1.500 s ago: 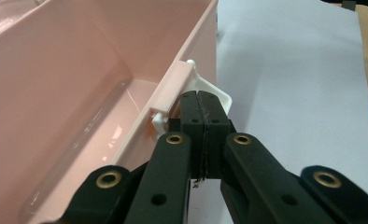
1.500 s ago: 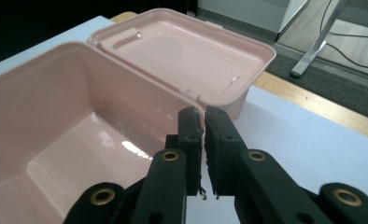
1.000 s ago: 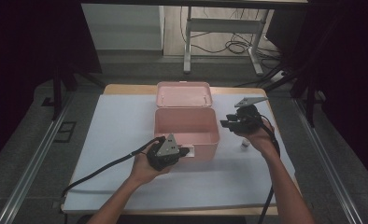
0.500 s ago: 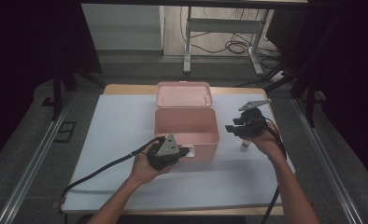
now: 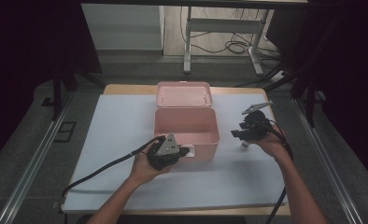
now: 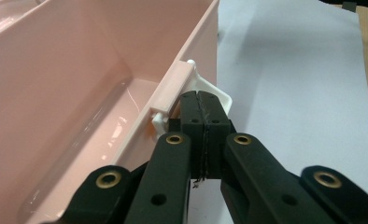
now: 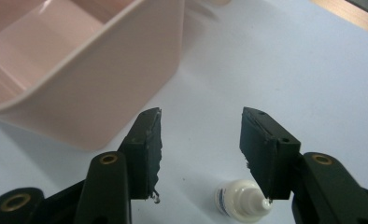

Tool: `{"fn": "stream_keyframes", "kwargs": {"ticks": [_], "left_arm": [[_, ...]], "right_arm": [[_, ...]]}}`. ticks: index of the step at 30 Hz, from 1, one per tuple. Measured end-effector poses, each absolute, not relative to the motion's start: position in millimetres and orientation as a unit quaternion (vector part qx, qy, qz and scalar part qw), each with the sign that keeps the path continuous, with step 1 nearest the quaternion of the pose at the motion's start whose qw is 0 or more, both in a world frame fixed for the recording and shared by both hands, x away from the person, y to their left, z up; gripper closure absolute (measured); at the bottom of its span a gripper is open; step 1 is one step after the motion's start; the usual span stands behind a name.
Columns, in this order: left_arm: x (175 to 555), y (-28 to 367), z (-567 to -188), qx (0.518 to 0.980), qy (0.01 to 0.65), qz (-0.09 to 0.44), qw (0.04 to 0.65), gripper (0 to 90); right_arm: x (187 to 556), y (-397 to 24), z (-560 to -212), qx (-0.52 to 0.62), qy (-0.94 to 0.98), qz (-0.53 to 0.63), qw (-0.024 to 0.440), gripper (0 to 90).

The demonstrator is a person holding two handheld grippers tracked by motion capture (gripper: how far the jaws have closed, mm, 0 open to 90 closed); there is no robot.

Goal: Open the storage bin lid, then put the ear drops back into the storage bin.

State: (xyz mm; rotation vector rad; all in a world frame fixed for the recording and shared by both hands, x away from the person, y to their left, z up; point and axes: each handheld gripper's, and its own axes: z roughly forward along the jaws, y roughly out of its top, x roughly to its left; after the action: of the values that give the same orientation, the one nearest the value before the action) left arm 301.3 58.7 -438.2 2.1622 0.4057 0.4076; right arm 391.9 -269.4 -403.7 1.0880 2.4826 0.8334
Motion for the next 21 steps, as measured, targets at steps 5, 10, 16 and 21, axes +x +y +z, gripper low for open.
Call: {"fn": "stream_keyframes", "kwargs": {"ticks": [5,10,16,21], "left_arm": [[301,58,-438,0.869,0.163,0.165,0.437,90.0],[301,59,-438,0.87,0.162,0.164,0.436,90.0],[301,58,-438,0.868,0.164,0.164,0.438,90.0],[302,58,-438,0.869,0.166,0.161,0.439,90.0]], "right_arm": [[392,-273,-402,0.382,0.868,0.277,0.152,47.0],[396,-278,-403,0.387,0.876,0.246,0.148,45.1],[402,-285,-406,0.392,0.885,0.21,0.138,41.9],[407,-291,-413,0.402,0.888,0.186,0.123,41.0]]}}
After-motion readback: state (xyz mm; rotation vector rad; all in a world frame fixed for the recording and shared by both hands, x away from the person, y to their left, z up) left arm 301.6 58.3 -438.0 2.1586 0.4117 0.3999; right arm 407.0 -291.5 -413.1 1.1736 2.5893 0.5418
